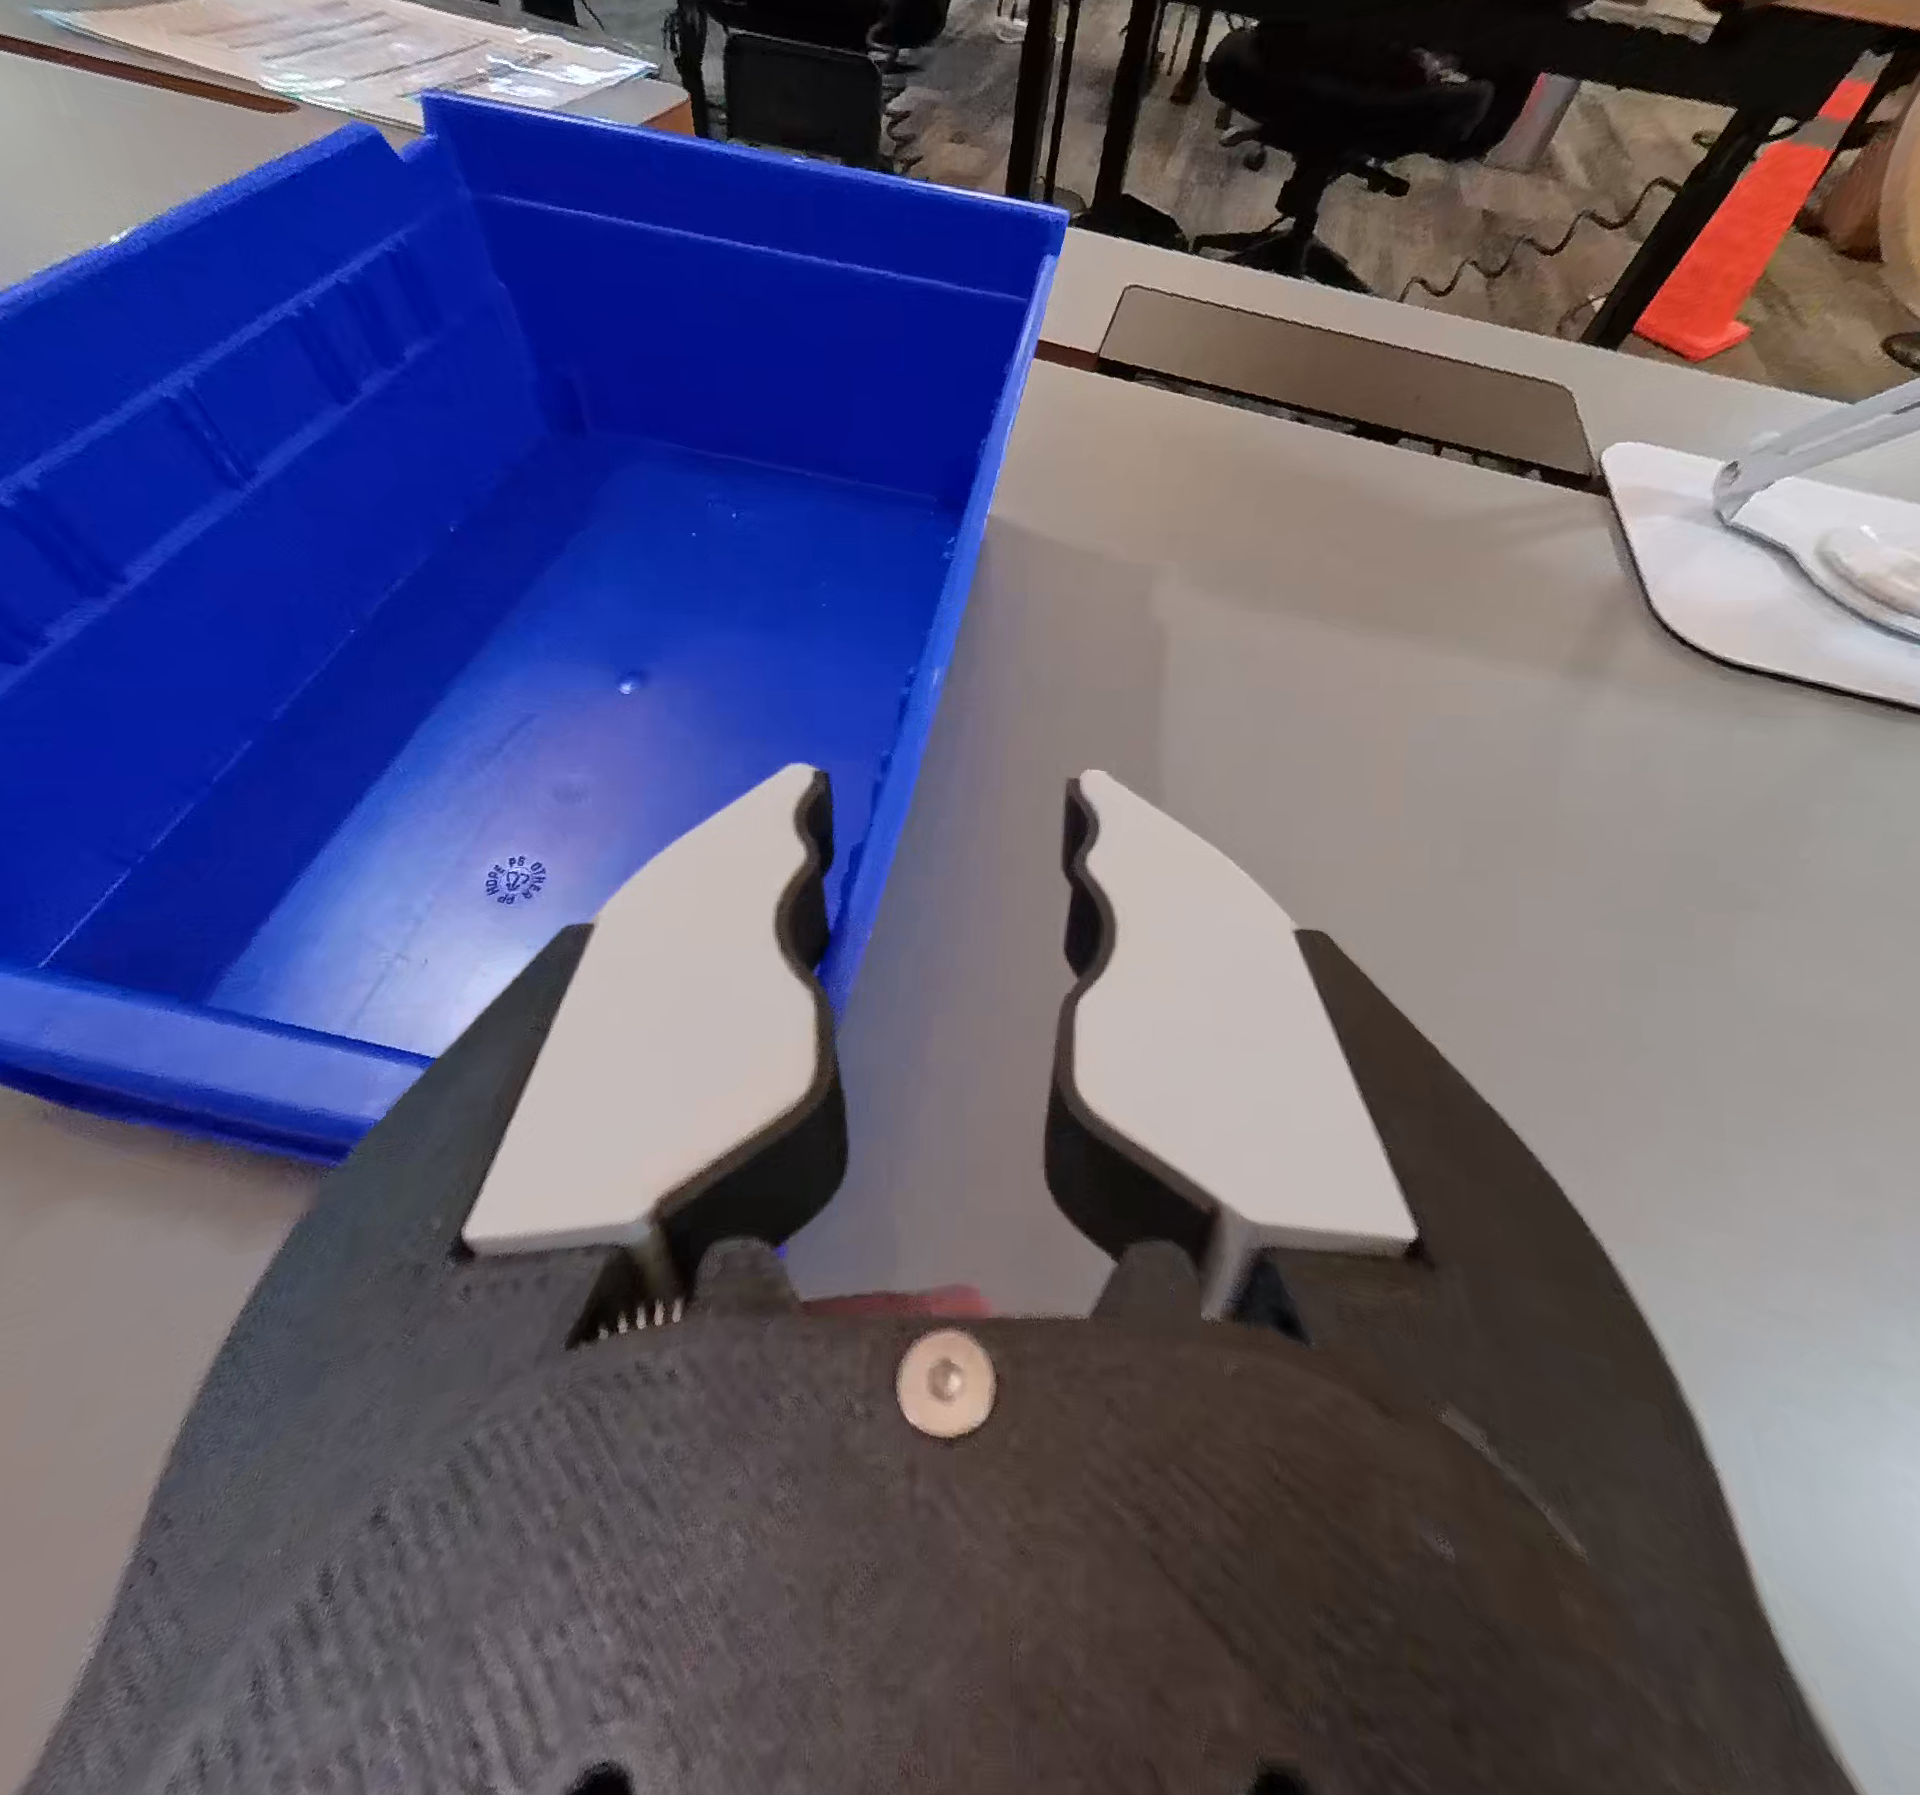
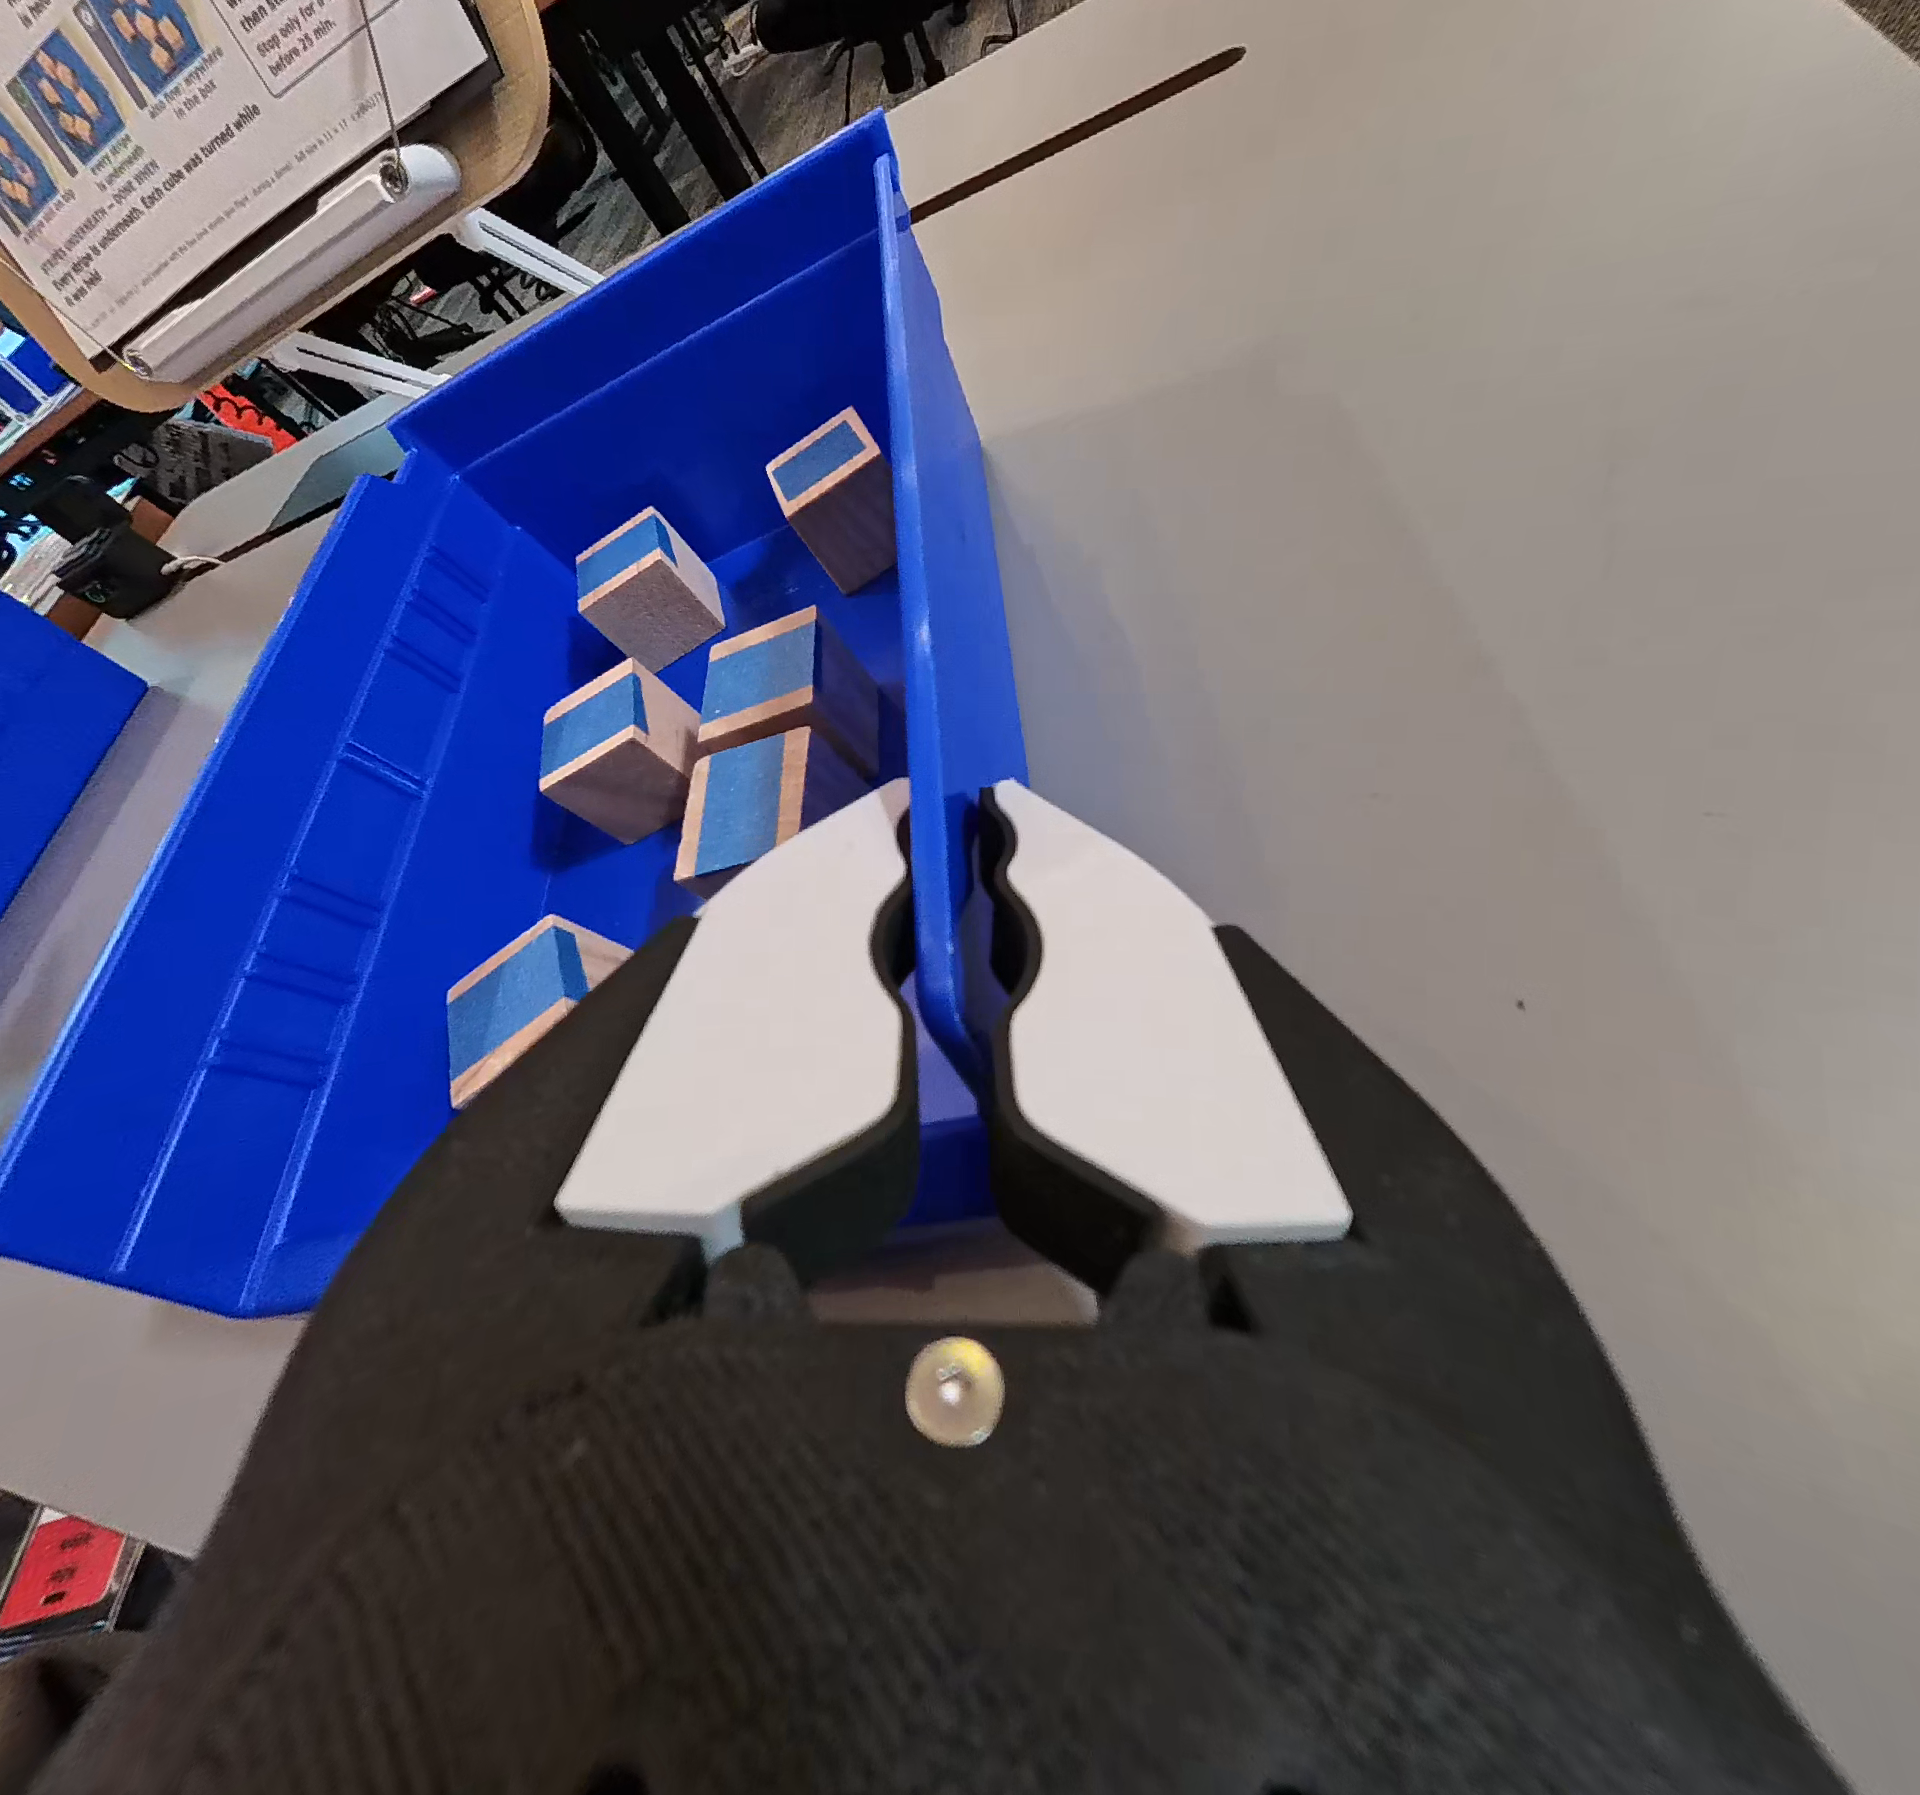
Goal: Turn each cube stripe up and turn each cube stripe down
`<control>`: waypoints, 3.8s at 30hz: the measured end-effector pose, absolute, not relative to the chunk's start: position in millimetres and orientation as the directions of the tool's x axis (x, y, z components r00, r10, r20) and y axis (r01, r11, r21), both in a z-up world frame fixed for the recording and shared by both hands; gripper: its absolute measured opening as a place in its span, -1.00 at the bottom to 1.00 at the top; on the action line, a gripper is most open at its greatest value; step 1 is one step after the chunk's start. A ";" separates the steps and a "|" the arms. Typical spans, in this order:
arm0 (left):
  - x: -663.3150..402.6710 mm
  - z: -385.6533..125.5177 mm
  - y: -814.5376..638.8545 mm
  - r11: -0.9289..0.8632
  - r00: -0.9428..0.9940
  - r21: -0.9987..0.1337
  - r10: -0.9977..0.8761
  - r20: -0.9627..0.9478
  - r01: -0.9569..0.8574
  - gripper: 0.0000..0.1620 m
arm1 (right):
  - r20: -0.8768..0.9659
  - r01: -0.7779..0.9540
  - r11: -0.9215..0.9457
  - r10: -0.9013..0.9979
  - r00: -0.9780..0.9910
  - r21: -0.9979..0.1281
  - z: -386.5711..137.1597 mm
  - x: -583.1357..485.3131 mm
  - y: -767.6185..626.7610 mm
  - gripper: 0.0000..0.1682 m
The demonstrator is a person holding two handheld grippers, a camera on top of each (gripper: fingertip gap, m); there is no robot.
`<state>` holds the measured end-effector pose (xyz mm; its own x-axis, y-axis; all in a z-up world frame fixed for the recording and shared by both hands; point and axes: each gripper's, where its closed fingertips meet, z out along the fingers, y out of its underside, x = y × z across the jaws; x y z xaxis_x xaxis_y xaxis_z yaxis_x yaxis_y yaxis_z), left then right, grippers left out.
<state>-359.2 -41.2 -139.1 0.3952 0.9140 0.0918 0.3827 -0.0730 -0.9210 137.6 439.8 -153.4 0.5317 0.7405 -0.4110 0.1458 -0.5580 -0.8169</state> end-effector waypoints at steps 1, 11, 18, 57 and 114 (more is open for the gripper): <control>-360.3 -140.6 -42.9 -0.089 0.399 -0.918 0.913 0.079 0.385 -0.55 | -0.412 0.145 -0.559 0.740 0.531 -0.817 -153.4 137.6 439.8 -0.90; -367.6 -146.0 -50.9 -0.193 0.413 -0.911 0.910 -0.028 0.364 -0.90 | -0.421 0.141 -0.564 0.739 0.526 -0.813 -153.3 137.3 439.4 -0.89; -368.0 -147.0 -49.9 -0.188 0.439 -0.911 0.898 -0.008 0.366 -0.94 | -0.423 0.140 -0.565 0.739 0.525 -0.813 -153.2 137.3 439.5 -0.89; -365.3 -130.7 -38.9 -0.284 0.508 -0.927 0.852 -0.127 0.245 -0.93 | -0.369 0.159 -0.535 0.739 0.563 -0.829 -153.7 131.6 438.8 -0.93; -353.0 -119.6 -29.5 -0.174 0.547 -0.961 0.837 -0.029 0.216 -0.10 | -0.298 0.238 -0.455 0.819 0.491 -0.858 -153.2 97.8 404.6 -0.90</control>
